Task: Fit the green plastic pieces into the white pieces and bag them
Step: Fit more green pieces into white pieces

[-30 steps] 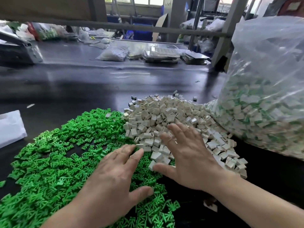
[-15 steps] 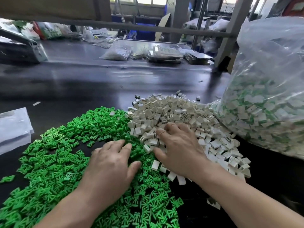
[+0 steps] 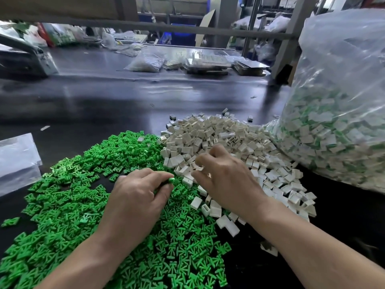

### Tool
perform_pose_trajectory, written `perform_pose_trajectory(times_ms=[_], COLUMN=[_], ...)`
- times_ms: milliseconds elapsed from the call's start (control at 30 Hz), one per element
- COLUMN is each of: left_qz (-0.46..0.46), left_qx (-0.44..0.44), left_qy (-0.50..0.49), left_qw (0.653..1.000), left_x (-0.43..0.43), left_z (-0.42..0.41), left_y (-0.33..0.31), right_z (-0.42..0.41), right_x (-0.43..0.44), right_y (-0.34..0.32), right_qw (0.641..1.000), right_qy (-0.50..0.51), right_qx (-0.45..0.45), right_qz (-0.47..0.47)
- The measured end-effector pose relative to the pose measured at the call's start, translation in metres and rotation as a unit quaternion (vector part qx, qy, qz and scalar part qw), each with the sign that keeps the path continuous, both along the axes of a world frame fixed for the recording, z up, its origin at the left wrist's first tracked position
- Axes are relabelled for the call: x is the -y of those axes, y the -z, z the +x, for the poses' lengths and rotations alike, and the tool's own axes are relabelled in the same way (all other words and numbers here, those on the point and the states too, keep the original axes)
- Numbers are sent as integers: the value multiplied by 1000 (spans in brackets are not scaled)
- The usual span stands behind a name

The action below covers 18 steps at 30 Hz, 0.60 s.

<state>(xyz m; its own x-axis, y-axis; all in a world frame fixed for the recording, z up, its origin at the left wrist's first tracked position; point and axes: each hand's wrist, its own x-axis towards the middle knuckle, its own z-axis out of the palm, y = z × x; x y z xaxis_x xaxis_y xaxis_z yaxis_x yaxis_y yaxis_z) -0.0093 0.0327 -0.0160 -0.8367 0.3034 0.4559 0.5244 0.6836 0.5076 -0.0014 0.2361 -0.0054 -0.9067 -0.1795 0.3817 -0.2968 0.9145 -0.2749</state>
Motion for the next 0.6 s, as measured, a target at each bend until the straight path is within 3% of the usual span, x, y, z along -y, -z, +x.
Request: perform_pose_trajectory(times_ms=[67, 133, 167, 200, 267, 300, 333, 367, 433, 500, 600], left_qz=[20, 26, 27, 28, 31, 32, 31, 29, 24, 9, -37], left_qx=[16, 30, 37, 42, 40, 35, 31, 28, 30, 33, 15], left_qy=[3, -1, -3, -5, -5, -4, -5, -5, -7, -10, -2], left_qw=[1000, 999, 999, 999, 999, 999, 999, 999, 999, 999, 999], left_x=[-1, -2, -2, -3, -3, -4, -4, -4, -3, -4, -3], left_z=[3, 5, 6, 6, 8, 9, 8, 8, 5, 4, 4], left_y=[-3, -5, -5, -5, -4, -4, -5, -5, -4, -2, 0], right_z=[1, 0, 0, 1, 1, 2, 2, 2, 2, 2, 2], right_x=[2, 3, 5, 6, 7, 7, 6, 5, 2, 0, -2], right_y=[-6, -11, -14, -17, -22, -23, -23, -22, -20, -18, -17], right_qw=[995, 961, 909, 823, 609, 527, 472, 440, 415, 413, 457], right_qy=[36, 62, 66, 69, 80, 80, 77, 72, 59, 45, 49], right_qx=[27, 92, 147, 204, 275, 292, 303, 312, 324, 331, 329], right_qz=[-90, -253, -383, -526, -739, -794, -824, -839, -848, -847, -825])
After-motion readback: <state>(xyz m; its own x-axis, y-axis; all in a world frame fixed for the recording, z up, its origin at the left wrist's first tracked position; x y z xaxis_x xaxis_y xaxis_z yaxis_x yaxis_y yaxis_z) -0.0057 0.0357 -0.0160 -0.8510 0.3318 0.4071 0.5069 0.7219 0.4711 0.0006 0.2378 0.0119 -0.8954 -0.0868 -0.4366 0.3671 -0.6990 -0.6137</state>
